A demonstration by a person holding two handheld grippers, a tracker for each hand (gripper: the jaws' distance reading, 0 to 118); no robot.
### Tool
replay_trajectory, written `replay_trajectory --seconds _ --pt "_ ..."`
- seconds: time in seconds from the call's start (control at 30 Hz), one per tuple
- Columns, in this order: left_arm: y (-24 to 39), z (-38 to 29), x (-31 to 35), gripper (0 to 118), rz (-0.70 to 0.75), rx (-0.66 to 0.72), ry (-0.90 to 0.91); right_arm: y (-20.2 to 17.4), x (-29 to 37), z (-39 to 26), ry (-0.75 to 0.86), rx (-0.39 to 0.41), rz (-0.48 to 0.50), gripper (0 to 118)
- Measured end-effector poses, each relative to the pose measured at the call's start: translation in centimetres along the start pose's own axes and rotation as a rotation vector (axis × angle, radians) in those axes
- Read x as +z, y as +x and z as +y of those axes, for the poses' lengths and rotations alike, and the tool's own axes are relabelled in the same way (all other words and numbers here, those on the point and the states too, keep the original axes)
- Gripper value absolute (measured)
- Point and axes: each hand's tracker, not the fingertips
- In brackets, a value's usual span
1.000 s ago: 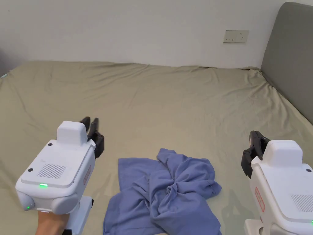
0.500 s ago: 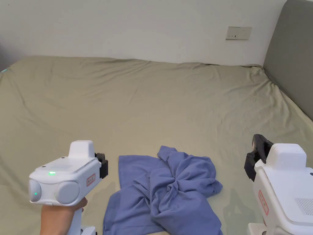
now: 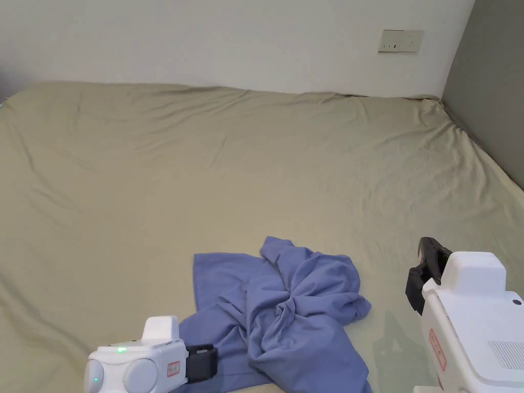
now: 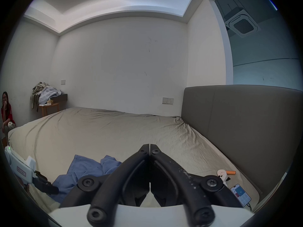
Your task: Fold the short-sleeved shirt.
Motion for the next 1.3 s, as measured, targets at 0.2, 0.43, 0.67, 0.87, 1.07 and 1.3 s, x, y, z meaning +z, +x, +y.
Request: replay_trajectory --seconds 0.2,0.43,0.67,0.87,1.07,1.3 --pt "1.3 -1.2 -2.1 51 0.044 -0.045 -0.038 0.2 -0.6 -0.7 -0.026 -0.001 0.002 2" --pt "2.4 -1.2 -1.7 5 -0.020 -0.059 -0.016 0.9 -3.3 -2.5 -0.138 -0.028 0.016 3" --pt "1.7 -0.4 1.4 4 -0.056 -0.057 0.108 1.6 -12.4 -6.6 -0.478 -0.118 0.070 105" --pt "0.9 1.0 2.9 4 -0.148 -0.033 0.172 0.8 -19.5 -11.9 -0.690 -0.212 0.108 108" --pt "1.0 1.7 2.5 4 -0.150 -0.057 0.174 -1.1 -21.8 -14.9 -0.784 -0.252 0.227 27" --pt "0.6 3.6 3.6 4 -0.197 -0.002 0.209 -1.6 -17.2 -8.0 -0.589 -0.115 0.214 13"
